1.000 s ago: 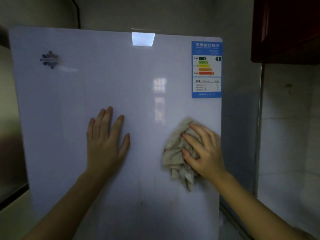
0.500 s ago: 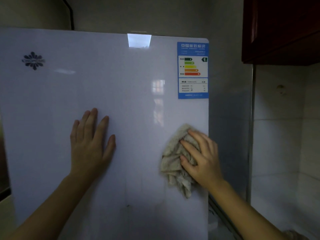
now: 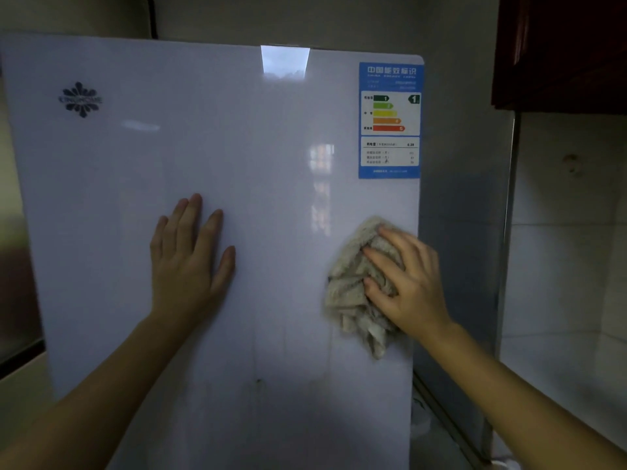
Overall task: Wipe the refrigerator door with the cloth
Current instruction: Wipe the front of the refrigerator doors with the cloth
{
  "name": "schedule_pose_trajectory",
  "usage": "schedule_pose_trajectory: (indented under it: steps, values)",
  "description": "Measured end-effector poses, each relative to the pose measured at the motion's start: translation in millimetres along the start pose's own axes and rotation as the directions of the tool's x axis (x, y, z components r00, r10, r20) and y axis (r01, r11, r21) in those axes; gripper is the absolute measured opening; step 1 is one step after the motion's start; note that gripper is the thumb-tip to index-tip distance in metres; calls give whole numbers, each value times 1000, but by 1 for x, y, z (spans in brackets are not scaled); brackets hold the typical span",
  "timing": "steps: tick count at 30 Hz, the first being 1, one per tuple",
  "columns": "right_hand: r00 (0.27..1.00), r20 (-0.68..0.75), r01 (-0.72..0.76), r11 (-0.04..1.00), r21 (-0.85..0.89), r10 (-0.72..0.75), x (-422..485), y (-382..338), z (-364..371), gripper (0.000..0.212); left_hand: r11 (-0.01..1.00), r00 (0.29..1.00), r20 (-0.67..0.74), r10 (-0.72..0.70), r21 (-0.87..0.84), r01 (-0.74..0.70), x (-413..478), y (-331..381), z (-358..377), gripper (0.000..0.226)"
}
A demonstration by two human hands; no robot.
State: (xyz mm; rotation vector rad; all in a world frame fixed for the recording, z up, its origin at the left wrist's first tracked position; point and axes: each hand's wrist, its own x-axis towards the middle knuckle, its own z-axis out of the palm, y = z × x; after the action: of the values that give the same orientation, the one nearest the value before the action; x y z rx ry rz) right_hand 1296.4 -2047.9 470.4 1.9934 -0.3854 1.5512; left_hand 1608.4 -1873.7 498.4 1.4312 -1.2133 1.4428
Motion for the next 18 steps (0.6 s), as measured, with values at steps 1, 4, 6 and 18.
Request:
schedule_pose_trajectory:
  steps: [1,4,6,18]
  values:
    - [994,33,105,994,9,-105,-9,-6,2,42,1000,1000,4,5,1,-5,0,-1,-1,57]
    - [905,144,402,916,14,-400,-21,-10,1,36,999,999,19,33,12,-33,1,-3,-4,58]
    - [904,137,407,913,6,-404,-9,0,-2,35,999,999,20,48,21,-48,2,-6,-5,58]
    - [899,159,407,912,43,-408,-19,-18,9,35,998,999,-9,48,40,-47,1,-4,-3,57]
